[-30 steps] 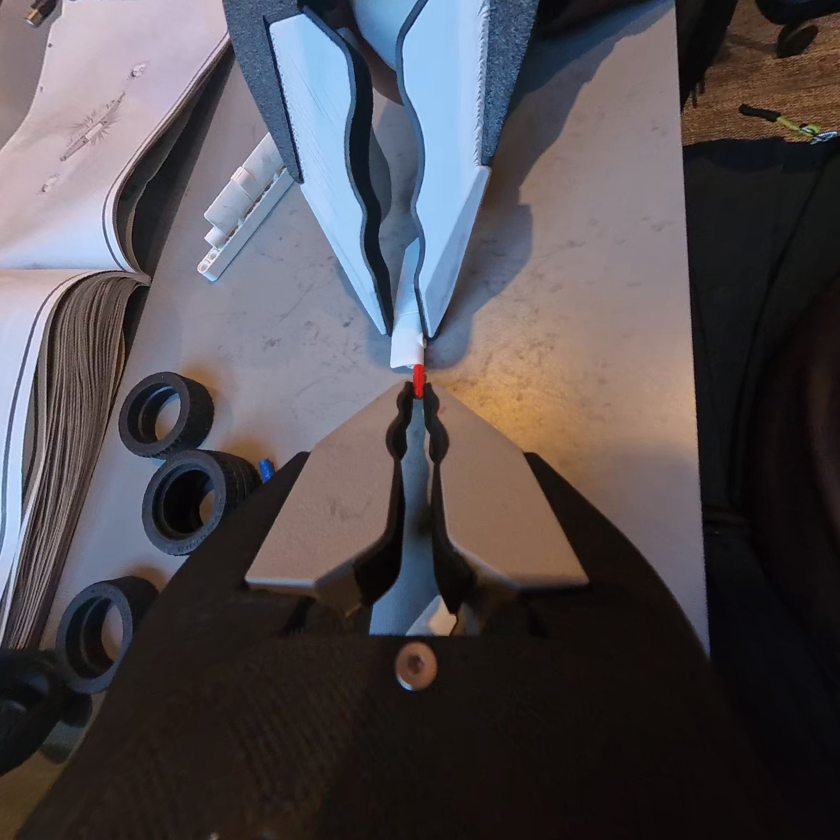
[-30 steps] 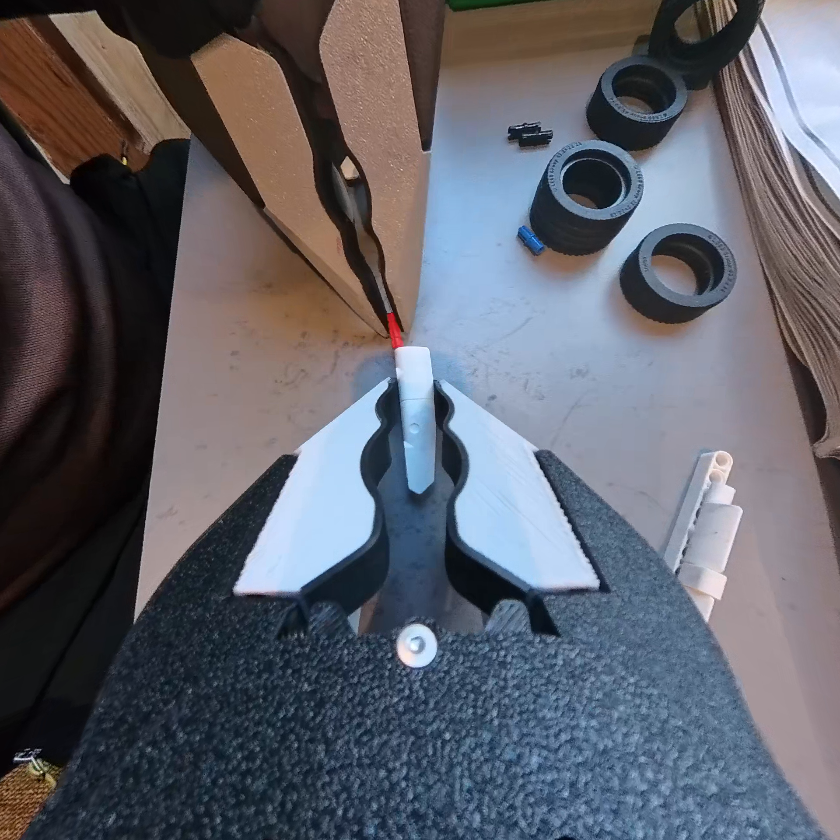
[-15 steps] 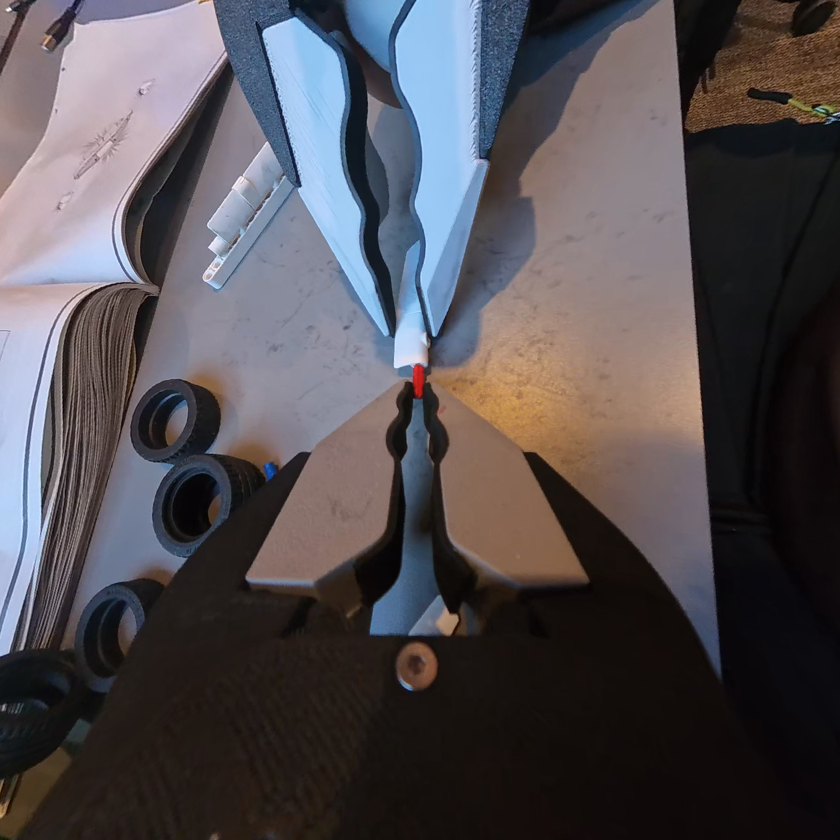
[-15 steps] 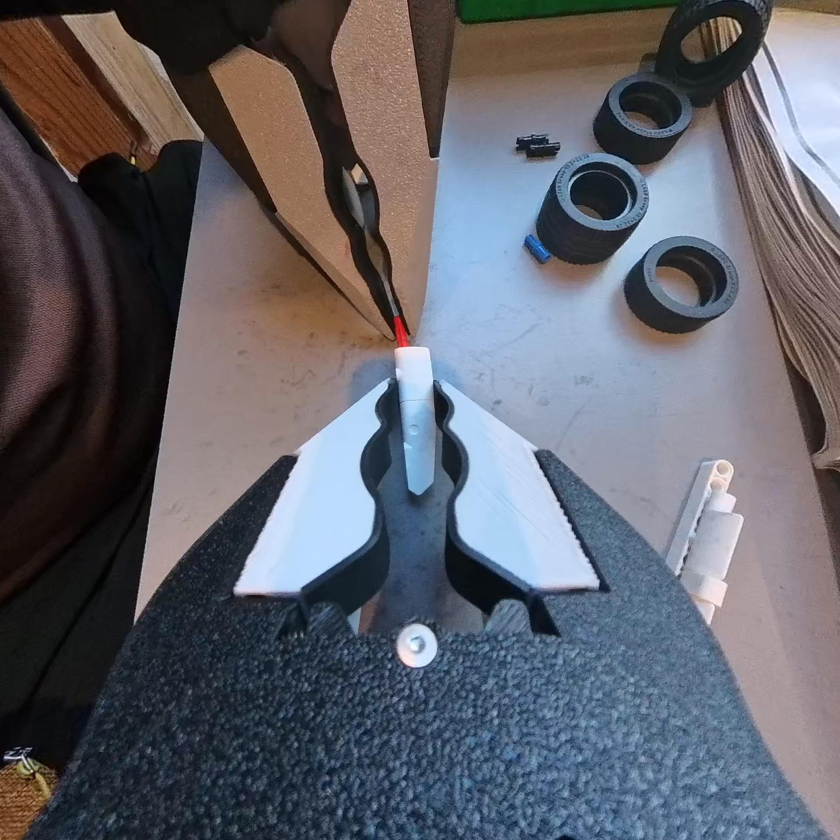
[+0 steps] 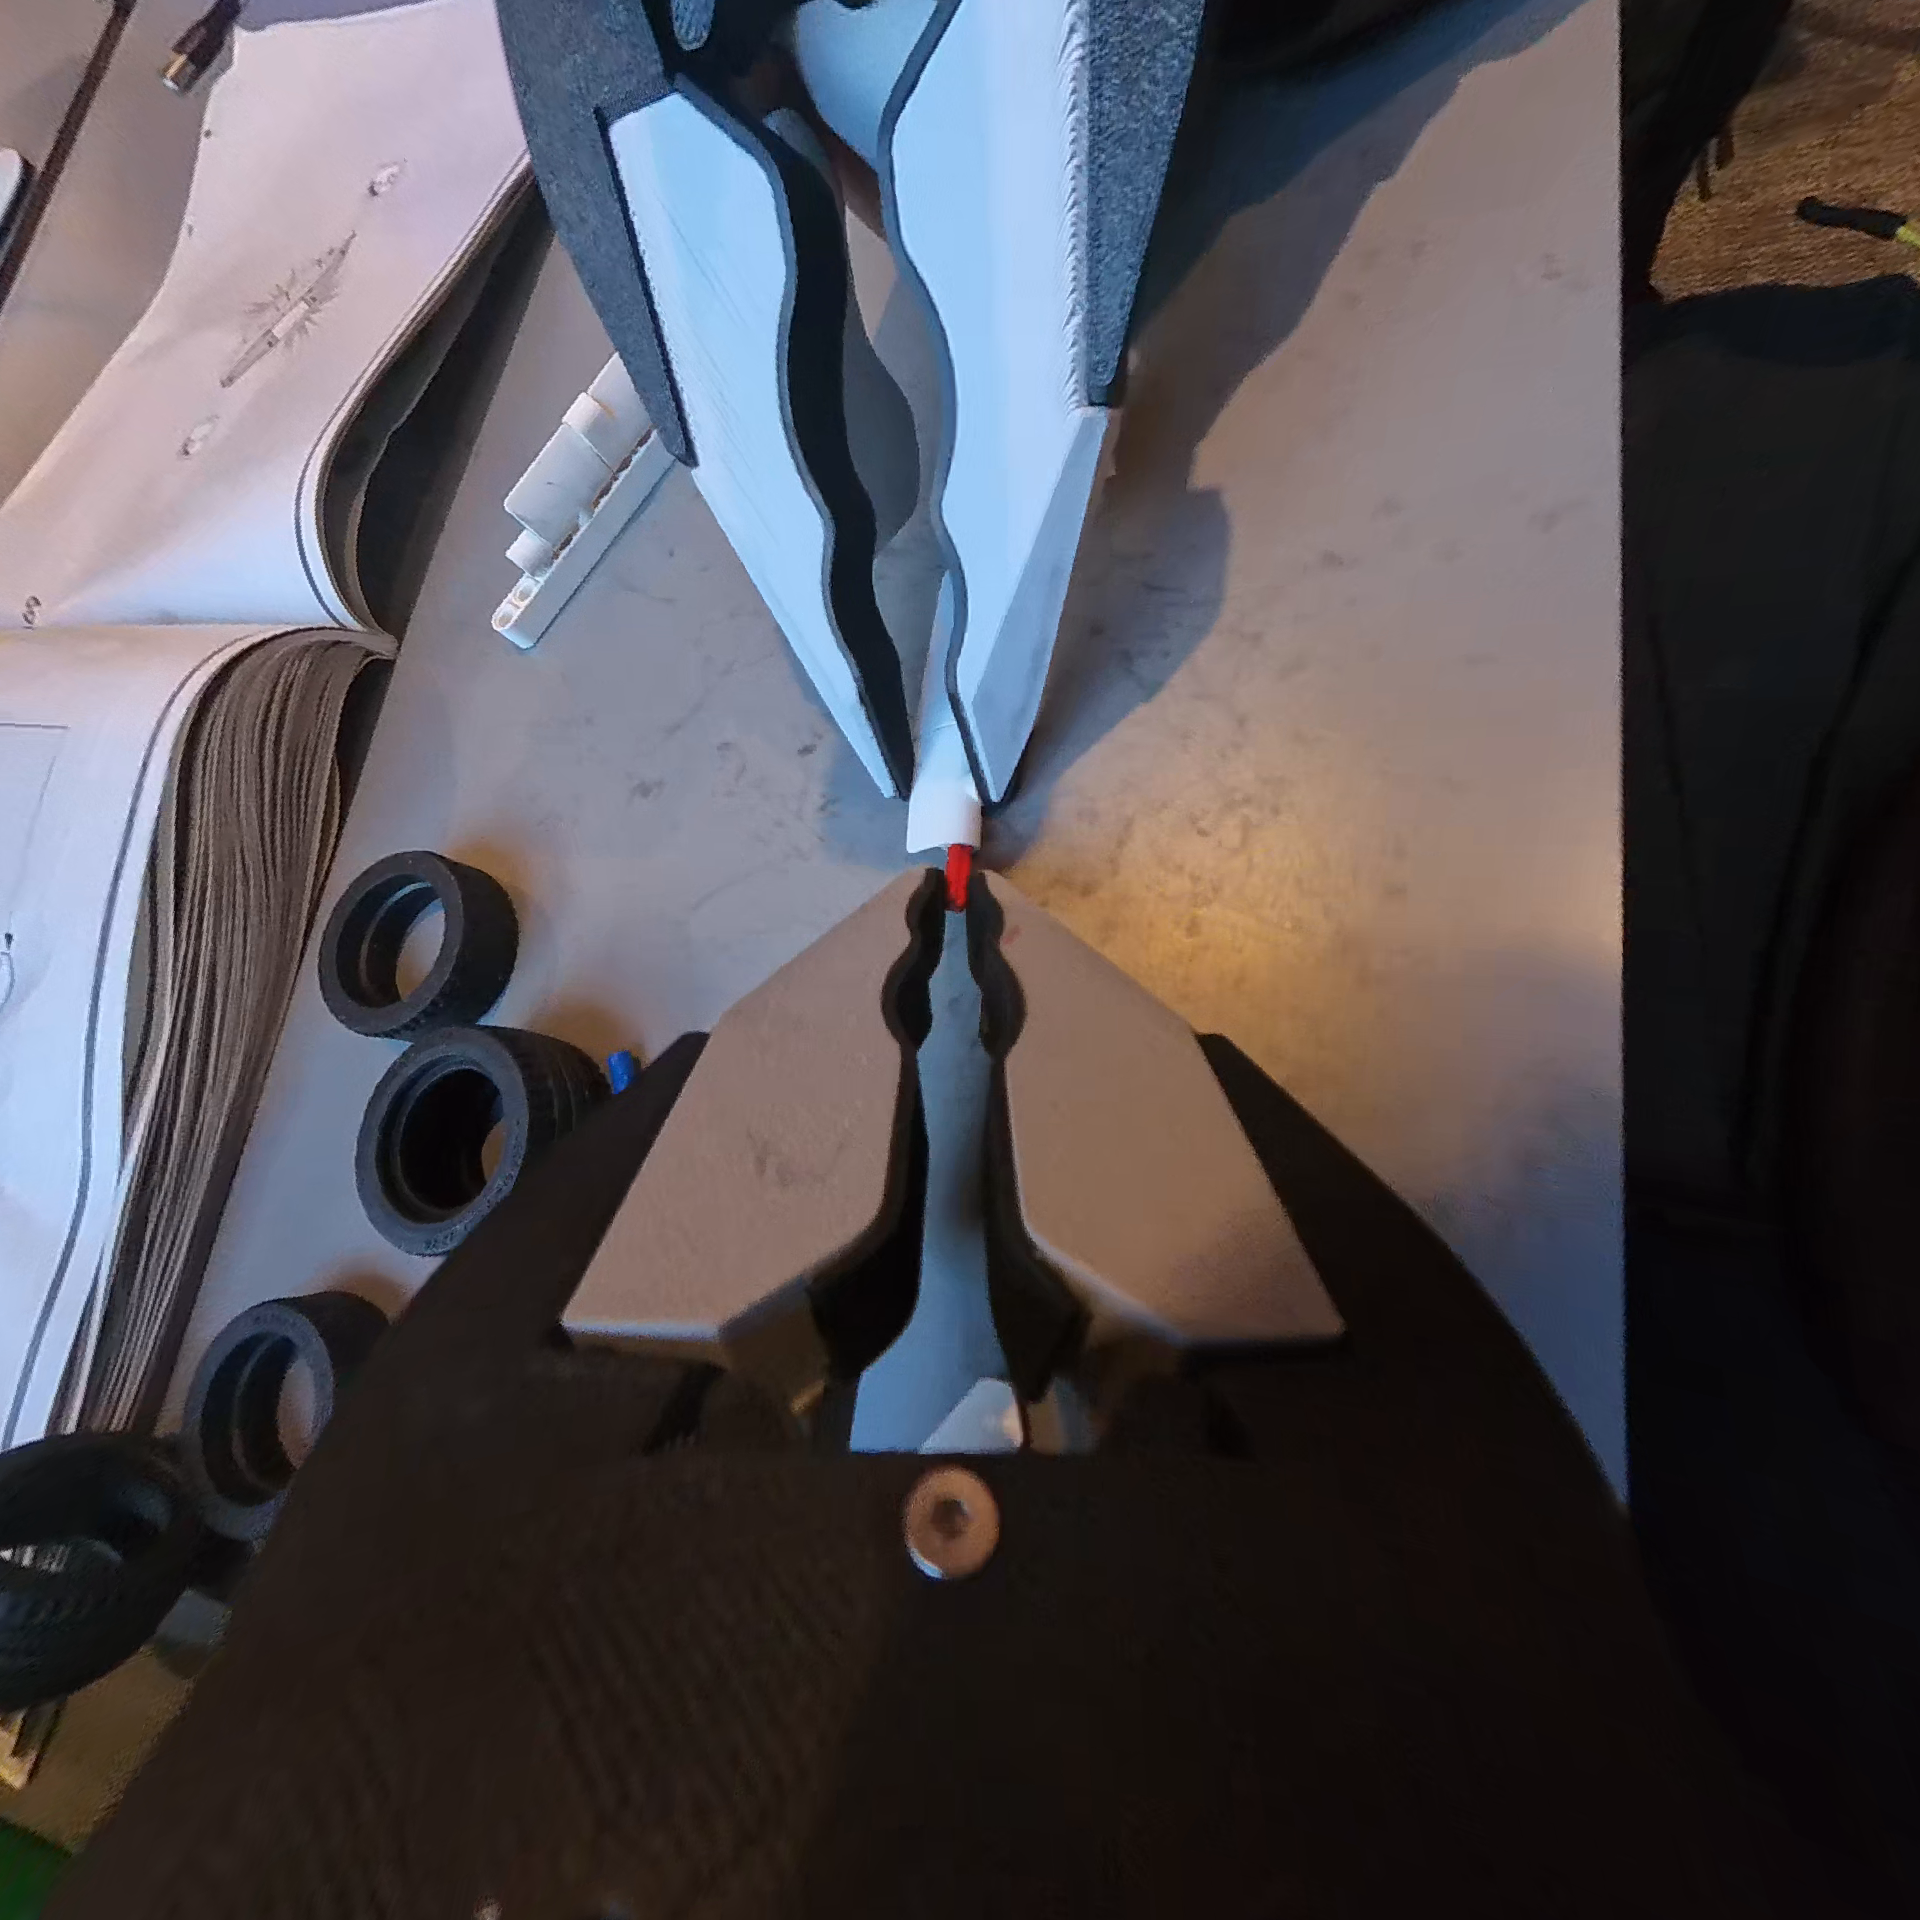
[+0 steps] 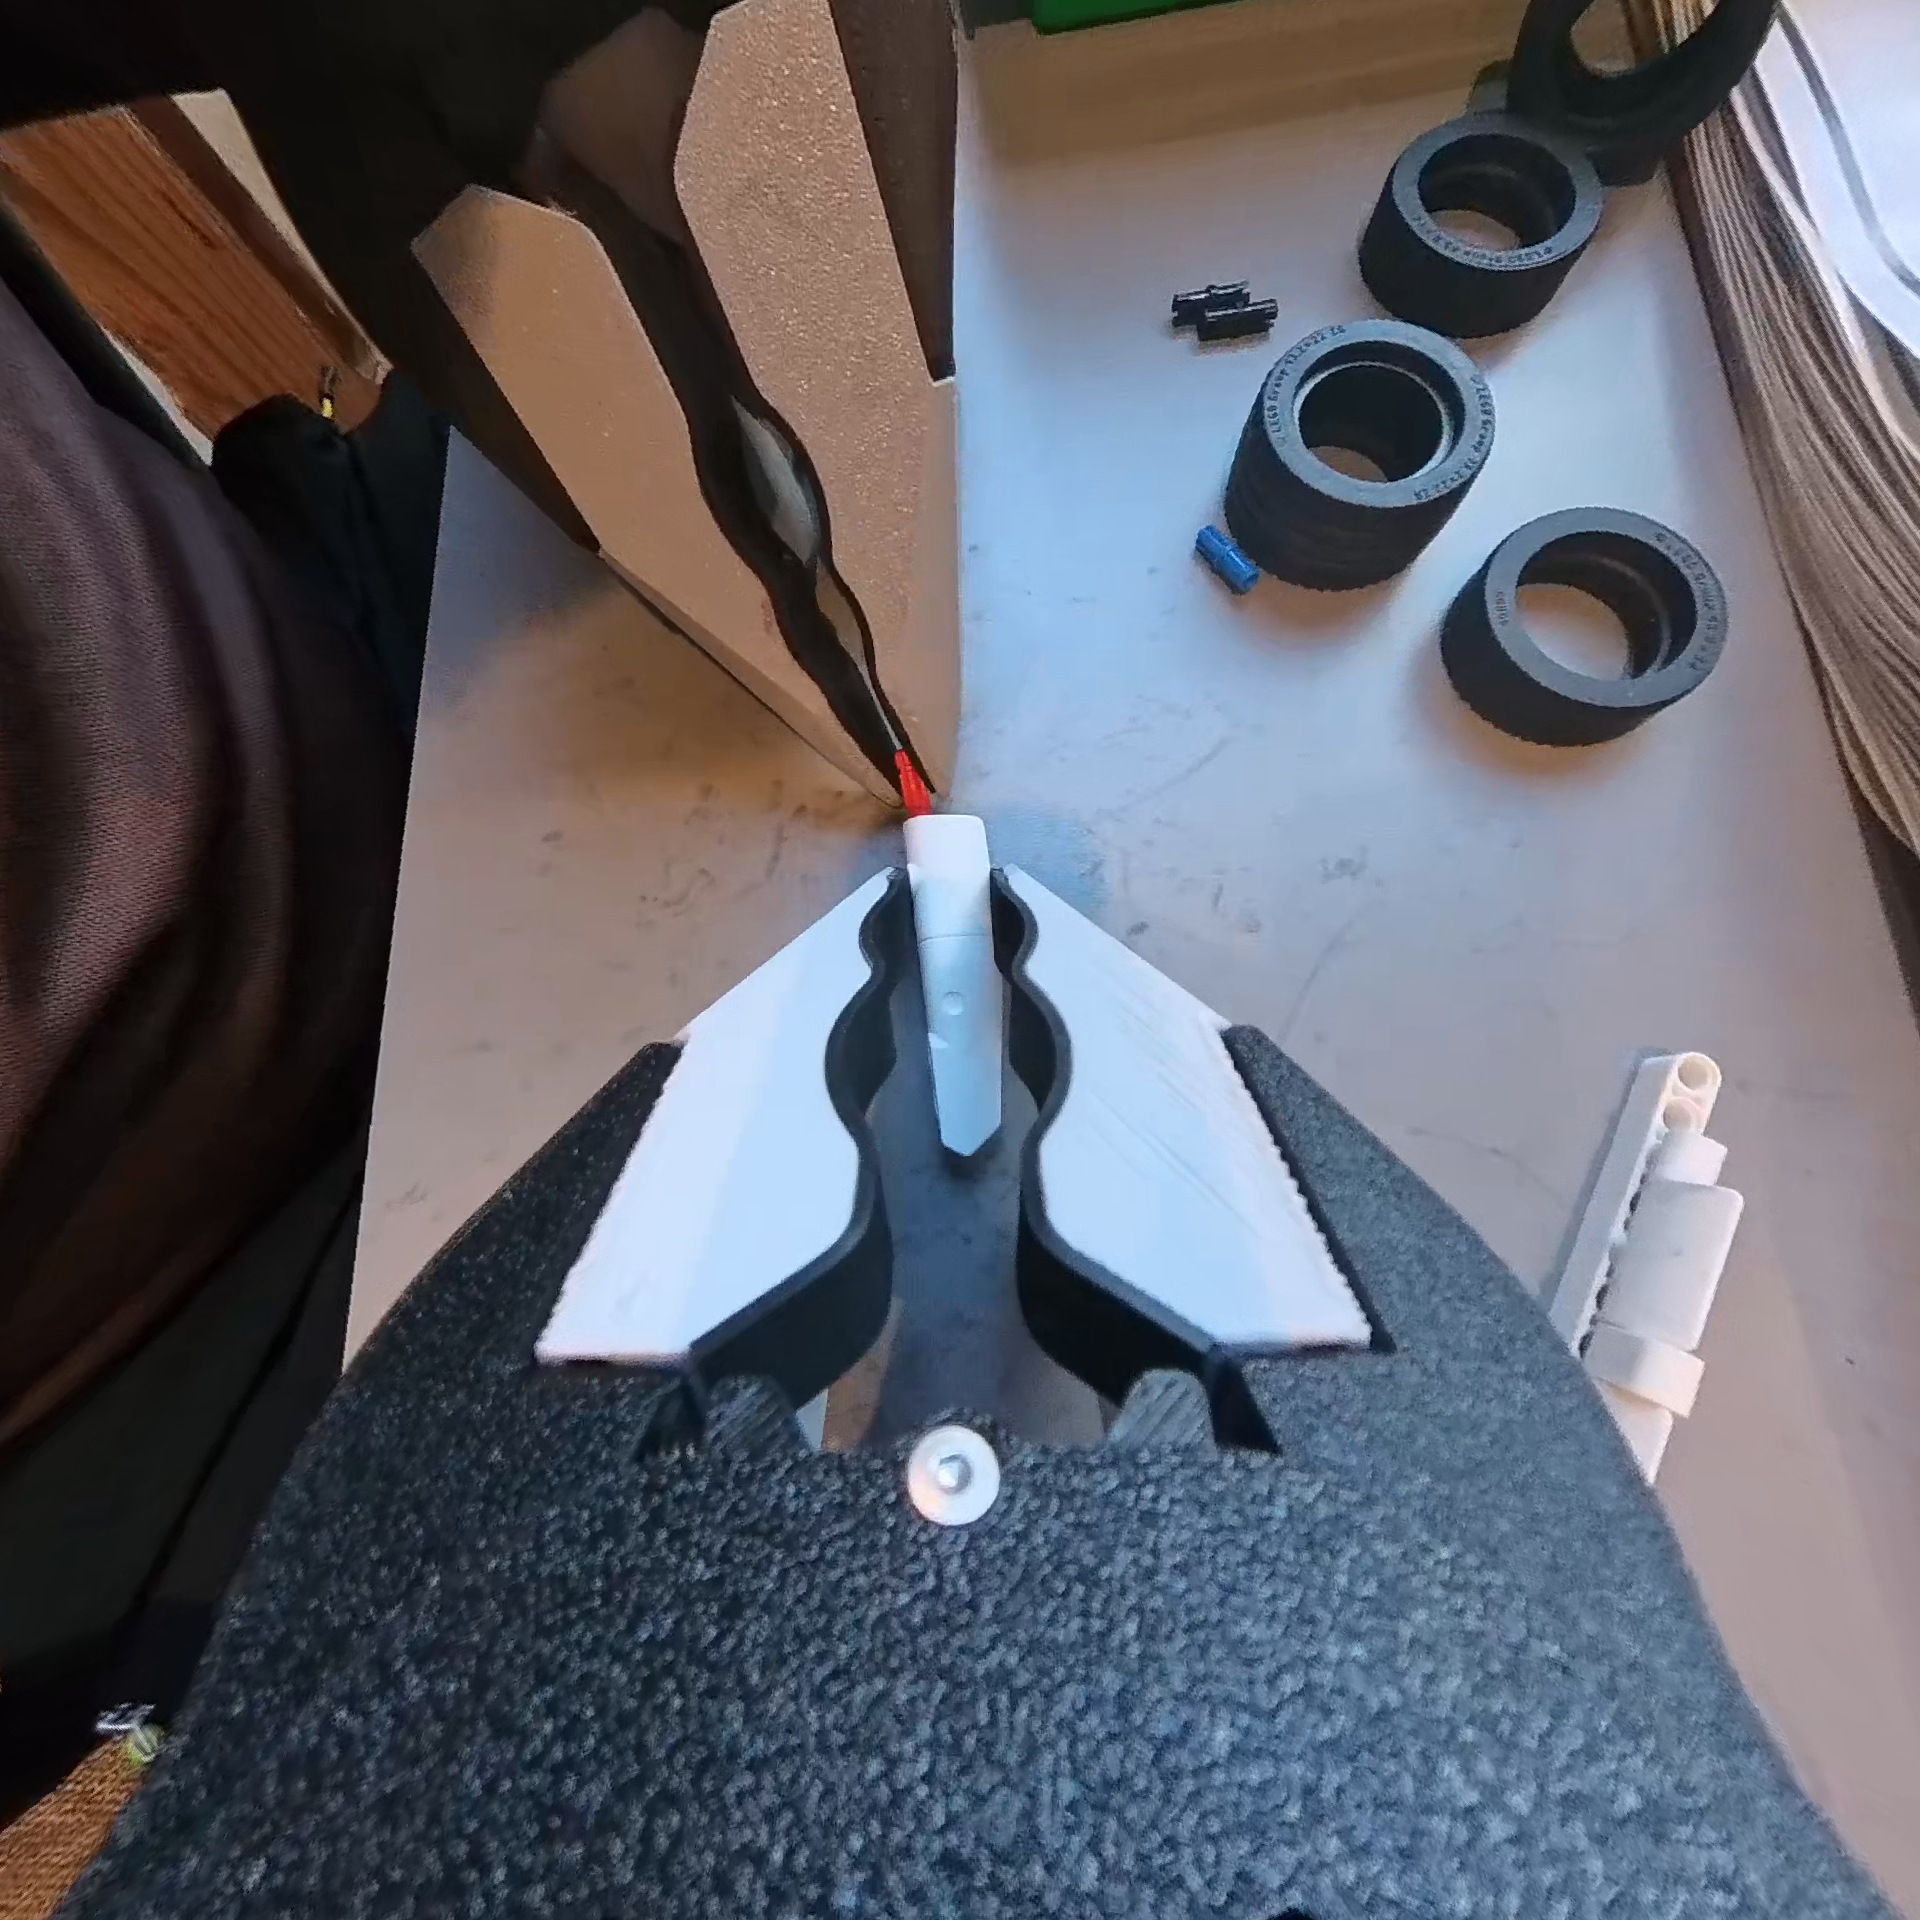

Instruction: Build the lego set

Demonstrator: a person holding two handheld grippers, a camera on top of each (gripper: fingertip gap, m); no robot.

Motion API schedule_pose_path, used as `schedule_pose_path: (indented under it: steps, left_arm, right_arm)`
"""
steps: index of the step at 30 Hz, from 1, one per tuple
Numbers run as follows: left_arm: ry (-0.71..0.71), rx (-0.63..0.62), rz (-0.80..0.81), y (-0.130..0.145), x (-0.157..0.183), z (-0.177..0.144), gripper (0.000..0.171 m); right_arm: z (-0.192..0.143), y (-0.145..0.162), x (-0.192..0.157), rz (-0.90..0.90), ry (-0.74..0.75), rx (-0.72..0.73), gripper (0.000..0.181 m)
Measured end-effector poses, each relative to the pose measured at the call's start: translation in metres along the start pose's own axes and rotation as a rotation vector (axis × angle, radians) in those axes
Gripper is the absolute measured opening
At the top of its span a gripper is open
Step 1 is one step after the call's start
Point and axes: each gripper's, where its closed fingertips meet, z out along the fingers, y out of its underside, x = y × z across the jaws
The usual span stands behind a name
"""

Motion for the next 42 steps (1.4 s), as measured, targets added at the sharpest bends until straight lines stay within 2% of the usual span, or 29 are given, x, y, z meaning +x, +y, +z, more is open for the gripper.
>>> schedule_pose_path:
  steps: [1, 5, 8, 14, 18, 22, 28, 31, 34, 38, 42]
  left_arm:
    - [0.003, -0.002, -0.015, 0.0000, -0.0002, 0.0001, 0.002]
    - [-0.008, -0.015, -0.091, 0.0012, -0.0070, 0.0016, 0.002]
    - [0.030, -0.007, -0.103, 0.0011, -0.0060, 0.0015, 0.001]
    - [0.005, 0.023, 0.099, 0.0006, -0.0051, 0.0014, 0.001]
    - [0.090, 0.031, 0.047, 0.0000, -0.0024, 0.0014, 0.001]
    - [0.062, 0.031, 0.078, -0.0003, -0.0024, 0.0017, 0.001]
    - [0.129, 0.018, -0.060, -0.0003, -0.0032, 0.0018, 0.001]
    - [0.107, 0.019, -0.039, -0.0003, -0.0036, 0.0011, 0.001]
    - [0.077, 0.019, -0.019, -0.0005, -0.0038, 0.0003, 0.006]
    - [0.106, 0.026, -0.048, 0.0006, 0.0004, -0.0042, 0.017]
    - [0.135, 0.031, -0.092, 0.0016, -0.0002, -0.0068, 0.012]
  right_arm:
    - [0.0000, -0.0002, 0.0002, 0.004, -0.001, 0.000, 0.015]
    - [0.0003, -0.0016, 0.0056, -0.006, 0.058, 0.006, 0.014]
    - [0.0001, -0.0021, 0.0058, 0.030, 0.024, 0.012, 0.015]
    - [0.0008, -0.0014, 0.0034, 0.024, -0.003, 0.009, 0.015]
    - [0.0004, -0.0013, 0.0006, 0.006, -0.023, 0.011, 0.014]
    - [0.0006, -0.0013, 0.0014, 0.024, -0.032, 0.009, 0.014]
    - [0.0008, -0.0014, 0.0022, 0.041, -0.034, 0.010, 0.015]
    - [0.0011, -0.0014, 0.0023, 0.037, -0.032, 0.010, 0.015]
    - [0.0012, -0.0014, 0.0022, 0.024, -0.021, 0.010, 0.015]
    - [0.0014, -0.0012, 0.0022, 0.008, -0.007, 0.009, 0.016]
    - [0.0015, -0.0013, 0.0021, 0.004, -0.006, 0.009, 0.016]
